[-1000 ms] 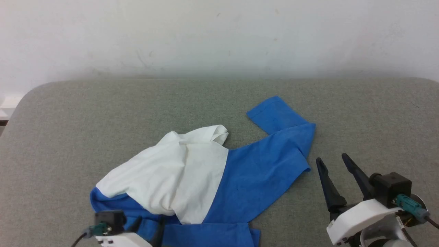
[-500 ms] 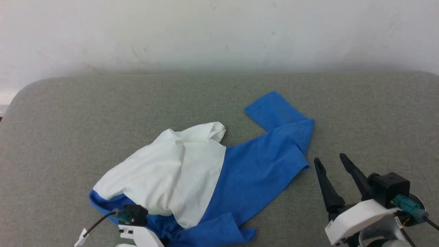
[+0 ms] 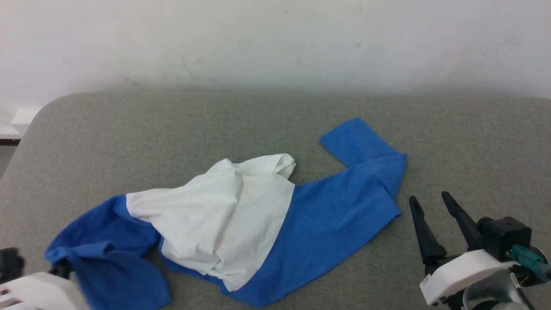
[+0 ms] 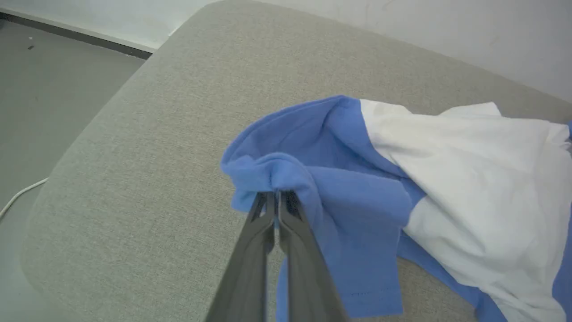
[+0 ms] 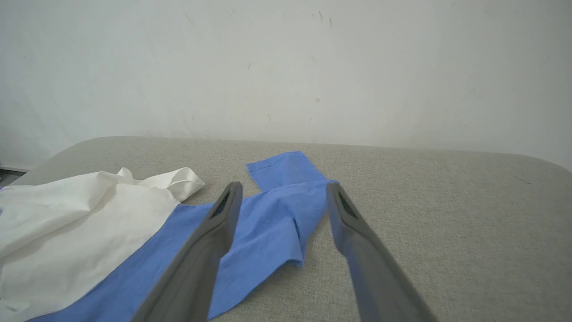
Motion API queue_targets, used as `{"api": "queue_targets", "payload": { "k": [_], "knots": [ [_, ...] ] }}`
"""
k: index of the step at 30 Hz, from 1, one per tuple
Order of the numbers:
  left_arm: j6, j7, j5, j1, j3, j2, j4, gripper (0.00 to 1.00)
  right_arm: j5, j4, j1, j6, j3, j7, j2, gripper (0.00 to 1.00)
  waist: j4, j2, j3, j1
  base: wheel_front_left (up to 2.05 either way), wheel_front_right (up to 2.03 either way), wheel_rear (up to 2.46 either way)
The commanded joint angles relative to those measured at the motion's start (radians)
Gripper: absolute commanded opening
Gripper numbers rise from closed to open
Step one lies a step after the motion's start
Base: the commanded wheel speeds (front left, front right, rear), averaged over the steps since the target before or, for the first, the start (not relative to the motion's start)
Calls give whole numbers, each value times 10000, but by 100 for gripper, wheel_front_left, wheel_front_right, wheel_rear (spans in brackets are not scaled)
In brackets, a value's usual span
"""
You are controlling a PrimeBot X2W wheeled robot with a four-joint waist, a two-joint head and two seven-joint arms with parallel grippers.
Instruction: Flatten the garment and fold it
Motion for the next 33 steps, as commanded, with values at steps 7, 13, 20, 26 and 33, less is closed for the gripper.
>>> {"api": "queue_targets", "payload": {
  "k": [7, 13, 20, 26, 33],
  "knots": [
    [205, -859, -601, -97, 1055, -231, 1649, 0, 14, -18, -131, -9, 109, 1, 7, 100, 22, 0, 320, -1, 0, 0, 0],
    [-252, -1768, -1083, -851, 1232, -690, 3201, 100, -33, 21, -270, -9, 144, 7, 7, 100, -160, 0, 515, -1, 0, 0, 0],
    [-721, -3318, -619, -1301, 968, -910, 2680, 100, 104, 135, -159, -9, 119, -30, 7, 100, -184, 0, 310, -1, 0, 0, 0],
    [-1032, -4746, 103, -1380, 442, -1155, 1526, 100, 146, 213, -68, -9, 200, 64, 7, 100, -161, 0, 57, -1, 0, 0, 0],
    [-1219, -5877, 1056, -1133, -384, -1369, 817, 100, 386, 1091, -484, -9, 450, 786, 7, 100, -266, 0, -11, -1, 0, 0, 0]
  ]
}}
